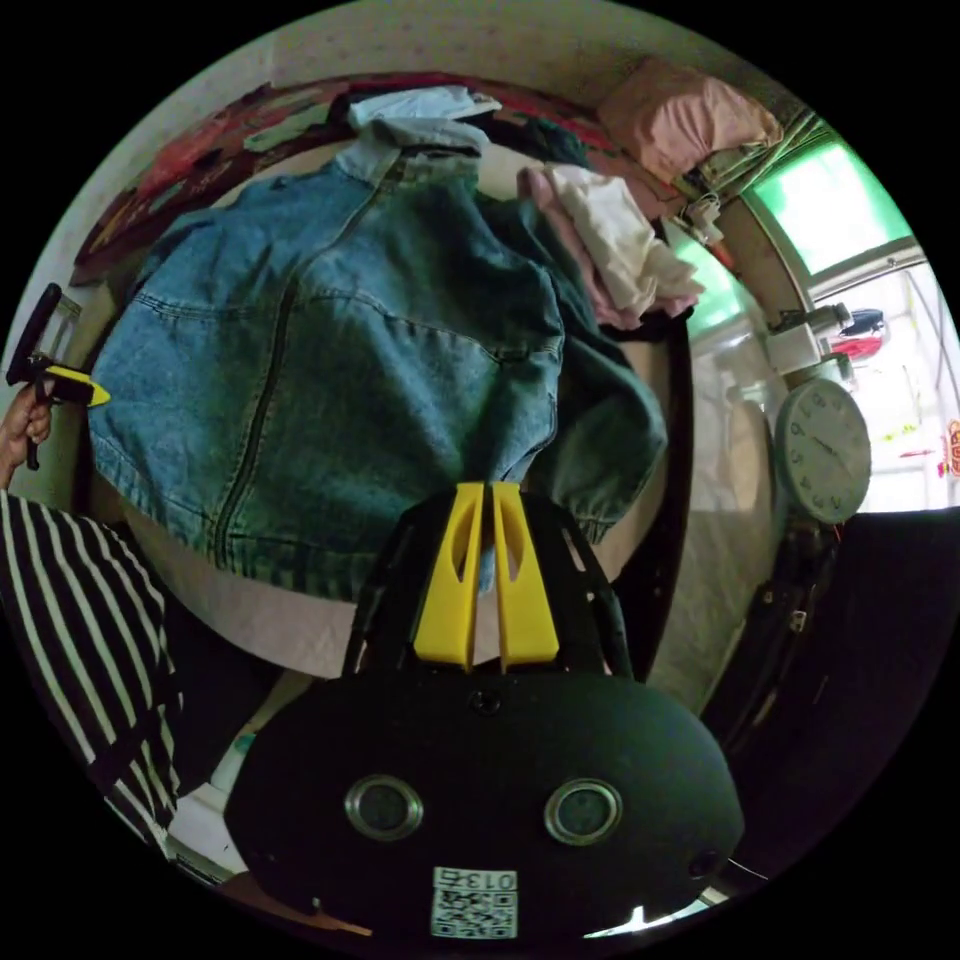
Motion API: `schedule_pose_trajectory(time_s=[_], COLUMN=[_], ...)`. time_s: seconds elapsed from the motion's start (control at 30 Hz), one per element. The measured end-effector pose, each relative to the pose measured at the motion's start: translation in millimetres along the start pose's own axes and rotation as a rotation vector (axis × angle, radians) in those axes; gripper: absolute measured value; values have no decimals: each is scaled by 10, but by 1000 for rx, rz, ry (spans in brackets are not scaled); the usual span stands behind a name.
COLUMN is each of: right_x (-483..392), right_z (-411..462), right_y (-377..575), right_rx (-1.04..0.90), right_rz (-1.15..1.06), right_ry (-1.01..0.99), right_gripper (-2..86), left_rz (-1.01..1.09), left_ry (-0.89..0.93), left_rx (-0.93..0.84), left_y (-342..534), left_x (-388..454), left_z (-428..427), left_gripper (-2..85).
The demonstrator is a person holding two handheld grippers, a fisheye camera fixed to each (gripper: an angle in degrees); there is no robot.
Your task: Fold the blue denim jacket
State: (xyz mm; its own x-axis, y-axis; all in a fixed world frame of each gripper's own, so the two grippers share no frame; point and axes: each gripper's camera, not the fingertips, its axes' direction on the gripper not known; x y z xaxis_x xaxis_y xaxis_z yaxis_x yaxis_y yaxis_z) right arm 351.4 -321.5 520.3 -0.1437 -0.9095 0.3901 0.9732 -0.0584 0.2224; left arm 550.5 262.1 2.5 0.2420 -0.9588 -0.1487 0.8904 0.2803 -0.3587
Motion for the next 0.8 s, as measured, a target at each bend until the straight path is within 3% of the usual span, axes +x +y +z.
schedule_pose_trajectory(time_s=[0.1, 0.2, 0.27, 0.33, 0.4, 0.53, 0.63, 0.8], right_x=[-22, -79, -126, -156, -124, 62, 254, 414], right_z=[-149, 249, 534, 664, 503, 363, 600, 911], right_y=[71, 112, 131, 220, 307, 336, 426, 551], right_rx=[-17, -125, -219, -319, -227, -61, -36, -54], right_rz=[1, -10, -28, -44, -7, 186, 318, 449], right_ry=[9, -42, -20, 130, 179, 44, -145, -260], right_gripper=[14, 15, 18, 22, 29, 65, 70, 67], left_rz=[33, -57, -143, -158, -130, -65, -44, -19], left_ry=[-61, 47, 9, -56, -107, -224, -263, -295], left_rx=[45, -23, -109, -121, -58, 20, -28, -87], left_y=[180, 251, 332, 463, 595, 588, 462, 274], left_x=[89, -252, -568, -647, -605, -445, -421, -387], left_z=[-338, -35, 342, 409, 340, 362, 596, 878], left_gripper=[11, 11, 13, 16, 22, 81, 122, 103])
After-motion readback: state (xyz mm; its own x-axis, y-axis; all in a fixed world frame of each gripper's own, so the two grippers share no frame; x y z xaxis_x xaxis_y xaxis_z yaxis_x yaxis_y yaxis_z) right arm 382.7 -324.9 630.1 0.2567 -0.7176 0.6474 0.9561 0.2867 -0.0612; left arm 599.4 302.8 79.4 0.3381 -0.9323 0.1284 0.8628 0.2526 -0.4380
